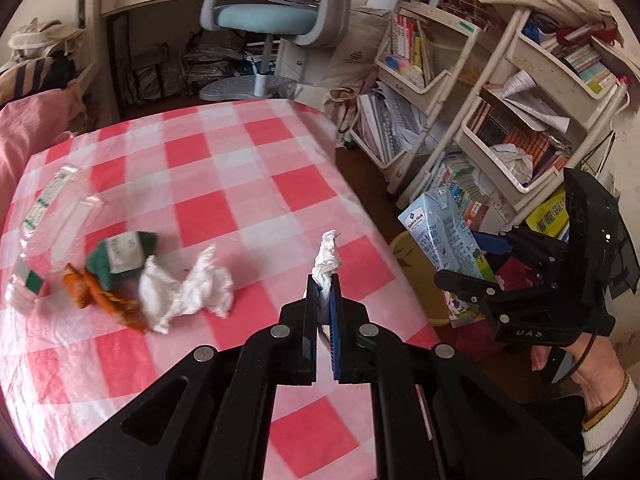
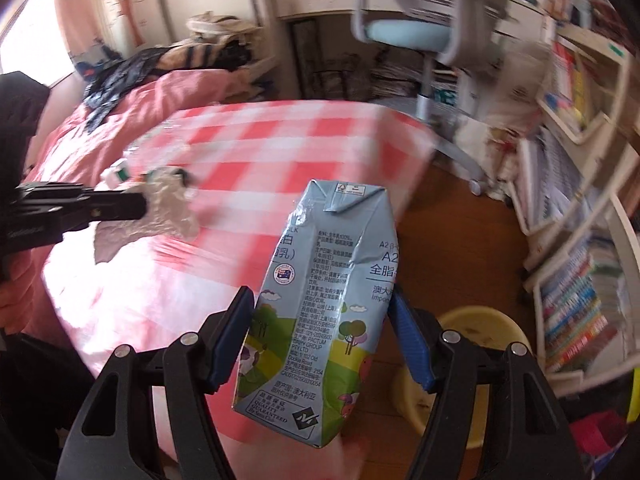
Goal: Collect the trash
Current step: 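Carry carton and tissue over the yellow wastebasket and open both grippers, then move both open grippers back over the remaining table trash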
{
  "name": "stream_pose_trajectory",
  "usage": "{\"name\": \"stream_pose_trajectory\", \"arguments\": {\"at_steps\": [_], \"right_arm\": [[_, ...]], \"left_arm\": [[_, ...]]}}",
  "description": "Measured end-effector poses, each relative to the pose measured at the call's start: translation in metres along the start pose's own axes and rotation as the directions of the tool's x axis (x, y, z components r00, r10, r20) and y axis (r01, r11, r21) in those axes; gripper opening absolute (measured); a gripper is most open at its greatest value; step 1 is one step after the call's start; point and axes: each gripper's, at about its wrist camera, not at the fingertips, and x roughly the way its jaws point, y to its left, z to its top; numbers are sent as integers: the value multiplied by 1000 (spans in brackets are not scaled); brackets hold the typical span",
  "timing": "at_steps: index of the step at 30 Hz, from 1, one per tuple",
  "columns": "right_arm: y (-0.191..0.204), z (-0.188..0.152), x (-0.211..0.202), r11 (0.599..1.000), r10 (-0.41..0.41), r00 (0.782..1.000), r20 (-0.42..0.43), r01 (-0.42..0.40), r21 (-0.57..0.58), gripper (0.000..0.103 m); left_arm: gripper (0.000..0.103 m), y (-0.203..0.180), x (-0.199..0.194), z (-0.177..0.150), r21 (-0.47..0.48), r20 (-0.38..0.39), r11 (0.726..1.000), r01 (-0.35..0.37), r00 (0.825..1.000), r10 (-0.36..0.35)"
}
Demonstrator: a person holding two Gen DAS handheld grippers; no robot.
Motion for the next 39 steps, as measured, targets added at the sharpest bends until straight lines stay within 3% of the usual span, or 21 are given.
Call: {"name": "stream_pose_trajectory", "arguments": {"at_steps": [8,12,15,16,18,20,22,23,26,29,32,35,37,39], "right_arm": [[-81,-31,-3,981,-100,995,-20,102,167,66],[-113,-42,5,962,-153,987,-41,158,224,69],[-137,-50,5,925,-210,976,-64,219,310,77],[-143,-51,3,911,-225,972,-66,234,339,79],[-150,-52,-5,887,-247,968,-54,248,390,79],[-150,-49,-19,871,-296,955,-10,274,407,79],[-147,-45,-32,869,-320,946,50,272,414,80],[-143,-43,-35,873,-324,943,70,270,405,80],[-119,-32,-36,915,-276,952,133,217,340,81],[-89,-19,-30,955,-206,965,165,161,250,84],[-51,-6,-22,985,-139,974,180,117,130,86],[-18,-1,-12,996,-84,985,151,81,24,86],[1,2,-7,997,-72,989,130,76,-32,86],[15,5,-4,995,-77,990,117,84,-59,86]], "left_arm": [[5,-95,46,14,100,-13,989,109,994,-108],[5,-132,80,25,98,-37,985,141,990,-138],[6,-161,124,34,71,-87,981,179,981,-173],[8,-167,143,36,44,-111,983,180,978,-174],[25,-176,177,37,5,-181,987,162,971,-158],[31,-178,191,34,-23,-230,992,124,965,-125],[38,-175,175,31,-23,-201,990,139,969,-140],[47,-172,162,29,-6,-179,991,132,975,-131],[62,-150,112,23,61,-89,997,48,995,-42],[73,-117,55,17,70,1,996,-50,999,50],[84,-77,-11,8,40,103,986,-162,982,157],[93,-36,-68,-10,-31,193,968,-248,949,249],[96,-6,-95,-24,-104,236,954,-281,925,298],[96,28,-106,-36,-181,236,943,-279,919,317]]}}
